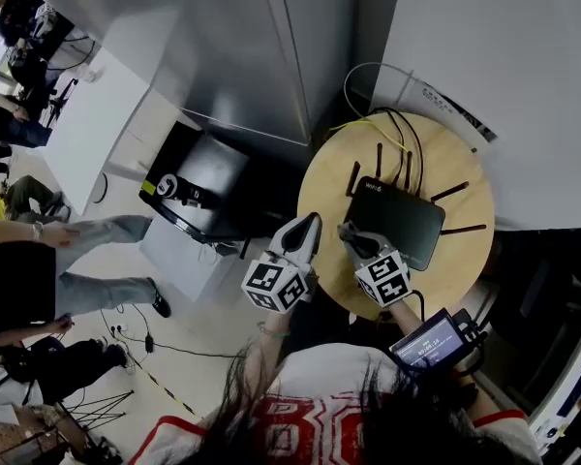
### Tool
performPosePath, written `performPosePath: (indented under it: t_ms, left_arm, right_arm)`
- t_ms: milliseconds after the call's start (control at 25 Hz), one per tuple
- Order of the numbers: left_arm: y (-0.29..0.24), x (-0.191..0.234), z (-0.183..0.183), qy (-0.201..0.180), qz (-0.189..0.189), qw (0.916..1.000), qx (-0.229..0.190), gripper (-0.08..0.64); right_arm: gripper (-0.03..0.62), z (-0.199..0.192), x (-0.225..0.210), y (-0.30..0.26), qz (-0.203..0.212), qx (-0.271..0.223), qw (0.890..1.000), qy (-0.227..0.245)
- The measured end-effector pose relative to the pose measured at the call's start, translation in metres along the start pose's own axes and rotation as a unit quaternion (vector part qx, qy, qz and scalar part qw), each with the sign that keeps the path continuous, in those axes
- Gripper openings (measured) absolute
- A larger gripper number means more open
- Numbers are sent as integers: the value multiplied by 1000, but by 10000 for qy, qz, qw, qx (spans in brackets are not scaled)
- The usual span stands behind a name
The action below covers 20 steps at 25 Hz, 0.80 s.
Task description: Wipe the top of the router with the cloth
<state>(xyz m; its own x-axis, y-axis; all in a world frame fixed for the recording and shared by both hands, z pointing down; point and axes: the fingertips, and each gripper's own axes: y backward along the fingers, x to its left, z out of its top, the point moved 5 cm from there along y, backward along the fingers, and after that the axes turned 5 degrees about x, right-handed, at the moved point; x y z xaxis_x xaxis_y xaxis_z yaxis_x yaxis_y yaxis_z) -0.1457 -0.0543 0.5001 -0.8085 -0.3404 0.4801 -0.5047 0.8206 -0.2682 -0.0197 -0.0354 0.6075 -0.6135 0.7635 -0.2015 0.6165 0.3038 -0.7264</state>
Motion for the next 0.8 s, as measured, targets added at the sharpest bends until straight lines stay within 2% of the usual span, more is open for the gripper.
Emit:
performPosePath:
  t_ms: [120,200,440,640,800]
  left_arm:
    - [-2,-4,1,-24,-35,10000,-27,2]
    - [0,-9,0,-57,-44,10000,-34,1]
    - [-5,-29,-19,-41,-106,9999,102,2]
    - [-13,-55,-23,-138,-331,9993,133,2]
    - [-16,-75,-30,-180,-399,9989,150,2]
  right_arm:
    - [43,-3,16,6,103,-87,9998,114]
    - [43,-4,13,16,-9,-272,9996,84]
    - [43,-41,-36,73,-892,-723,9911,-680]
    - [43,-81,-77,123,-1695,-924,9719,-1344]
    - [43,-115,-108,146,-2019,-831,9608,-1708]
